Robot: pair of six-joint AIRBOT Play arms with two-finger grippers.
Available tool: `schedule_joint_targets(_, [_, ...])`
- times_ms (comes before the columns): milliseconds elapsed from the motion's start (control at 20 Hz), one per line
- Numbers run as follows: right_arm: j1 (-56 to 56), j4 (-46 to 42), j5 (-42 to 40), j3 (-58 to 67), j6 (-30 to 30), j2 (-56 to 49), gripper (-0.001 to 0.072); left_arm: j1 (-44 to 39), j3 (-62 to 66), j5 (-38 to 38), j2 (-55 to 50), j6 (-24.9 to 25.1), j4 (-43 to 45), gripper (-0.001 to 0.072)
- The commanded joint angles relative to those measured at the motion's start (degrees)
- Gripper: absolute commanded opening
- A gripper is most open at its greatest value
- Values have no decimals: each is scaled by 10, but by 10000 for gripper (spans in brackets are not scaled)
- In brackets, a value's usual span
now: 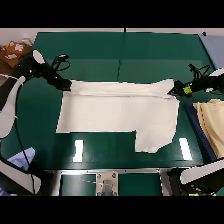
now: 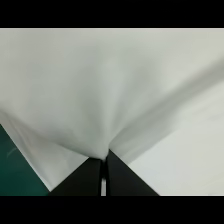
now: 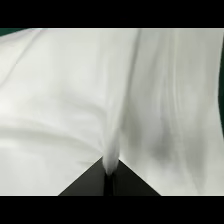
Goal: Fold the shirts.
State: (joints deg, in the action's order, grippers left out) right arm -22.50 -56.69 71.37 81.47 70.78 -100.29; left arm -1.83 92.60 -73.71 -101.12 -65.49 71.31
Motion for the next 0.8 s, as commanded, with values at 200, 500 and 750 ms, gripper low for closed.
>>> schedule_joint_targets(200, [2, -23, -19, -32, 4, 1, 14, 0, -31, 11, 0, 0, -13, 20])
schedule_joint_targets(500, [2, -23, 6, -23, 9, 2, 194, 0, -30, -40, -2, -22, -20, 258])
schedule_joint_targets(750, [-25, -45, 106, 36, 69, 32, 177, 16, 17, -212, -1, -124, -3, 602])
